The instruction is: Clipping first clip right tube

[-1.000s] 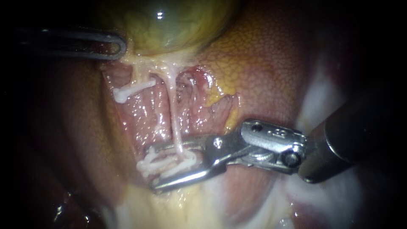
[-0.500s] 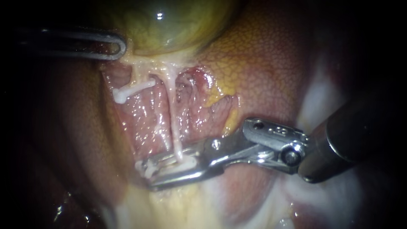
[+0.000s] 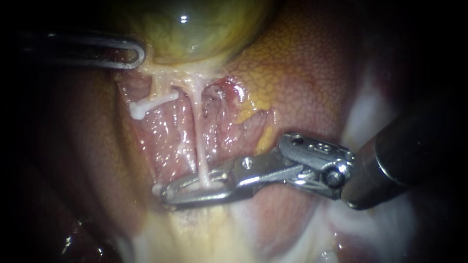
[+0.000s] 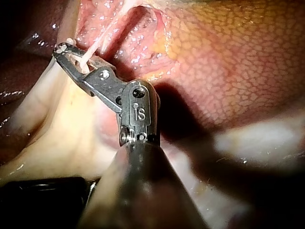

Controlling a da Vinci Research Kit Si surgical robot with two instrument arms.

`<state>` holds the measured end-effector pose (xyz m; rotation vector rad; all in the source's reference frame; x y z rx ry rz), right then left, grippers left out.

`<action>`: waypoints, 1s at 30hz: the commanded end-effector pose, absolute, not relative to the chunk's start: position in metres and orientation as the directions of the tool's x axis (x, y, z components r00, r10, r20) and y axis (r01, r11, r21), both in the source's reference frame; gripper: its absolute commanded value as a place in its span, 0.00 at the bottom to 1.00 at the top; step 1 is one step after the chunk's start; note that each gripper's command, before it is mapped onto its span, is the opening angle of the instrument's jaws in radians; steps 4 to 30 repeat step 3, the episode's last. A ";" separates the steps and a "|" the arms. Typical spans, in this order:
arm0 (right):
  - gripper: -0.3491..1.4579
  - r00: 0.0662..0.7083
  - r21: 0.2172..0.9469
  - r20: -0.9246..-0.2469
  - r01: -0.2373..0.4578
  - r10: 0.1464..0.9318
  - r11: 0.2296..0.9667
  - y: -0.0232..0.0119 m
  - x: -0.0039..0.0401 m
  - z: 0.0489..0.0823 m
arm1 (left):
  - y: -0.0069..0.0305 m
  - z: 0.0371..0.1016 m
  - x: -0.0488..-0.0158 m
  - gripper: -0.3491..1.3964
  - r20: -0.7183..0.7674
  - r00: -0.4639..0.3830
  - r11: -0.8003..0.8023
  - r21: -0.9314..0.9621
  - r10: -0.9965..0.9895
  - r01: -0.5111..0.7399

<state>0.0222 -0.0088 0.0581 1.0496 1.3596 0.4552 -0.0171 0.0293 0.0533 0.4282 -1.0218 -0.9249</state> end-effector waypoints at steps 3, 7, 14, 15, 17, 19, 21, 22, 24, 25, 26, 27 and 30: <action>0.00 0.216 0.814 -0.566 0.294 0.795 0.500 -0.0088 0.0222 0.0582 | 0.0293 0.0533 -0.0171 0.00 0.536 0.204 0.565 0.690 -0.819 0.453; 0.00 0.216 0.814 -0.566 0.294 0.795 0.500 -0.0088 0.0222 0.0582 | 0.0293 0.0533 -0.0171 0.00 0.536 0.204 0.565 0.690 -0.819 0.453; 0.00 0.216 0.814 -0.566 0.294 0.795 0.500 -0.0088 0.0222 0.0582 | 0.0293 0.0533 -0.0171 0.00 0.536 0.204 0.565 0.690 -0.819 0.453; 0.00 0.216 0.814 -0.566 0.294 0.795 0.500 -0.0088 0.0222 0.0582 | 0.0293 0.0533 -0.0171 0.00 0.536 0.204 0.565 0.690 -0.819 0.453; 0.00 0.216 0.814 -0.566 0.294 0.795 0.500 -0.0088 0.0222 0.0582 | 0.0293 0.0533 -0.0171 0.00 0.536 0.204 0.565 0.690 -0.819 0.453; 0.00 0.216 0.814 -0.566 0.294 0.795 0.500 -0.0088 0.0222 0.0582 | 0.0293 0.0533 -0.0171 0.00 0.536 0.204 0.565 0.690 -0.819 0.453; 0.00 0.216 0.814 -0.566 0.294 0.795 0.500 -0.0088 0.0222 0.0582 | 0.0293 0.0533 -0.0171 0.00 0.536 0.204 0.565 0.690 -0.819 0.453; 0.00 0.216 0.814 -0.566 0.294 0.795 0.500 -0.0088 0.0222 0.0582 | 0.0293 0.0533 -0.0171 0.00 0.536 0.204 0.565 0.690 -0.819 0.453; 0.00 0.216 0.814 -0.566 0.294 0.795 0.500 -0.0088 0.0222 0.0582 | 0.0293 0.0533 -0.0171 0.00 0.536 0.204 0.565 0.690 -0.819 0.453; 0.00 0.216 0.814 -0.566 0.294 0.795 0.500 -0.0088 0.0222 0.0582 | 0.0293 0.0533 -0.0171 0.00 0.536 0.204 0.565 0.690 -0.819 0.453; 0.00 0.216 0.814 -0.566 0.294 0.795 0.500 -0.0088 0.0222 0.0582 | 0.0293 0.0533 -0.0171 0.00 0.536 0.204 0.565 0.690 -0.819 0.453; 0.00 0.216 0.814 -0.566 0.294 0.795 0.500 -0.0088 0.0222 0.0582 | 0.0293 0.0533 -0.0171 0.00 0.536 0.204 0.565 0.690 -0.819 0.453; 0.00 0.216 0.814 -0.566 0.294 0.795 0.500 -0.0088 0.0222 0.0582 | 0.0293 0.0533 -0.0171 0.00 0.536 0.204 0.565 0.690 -0.819 0.453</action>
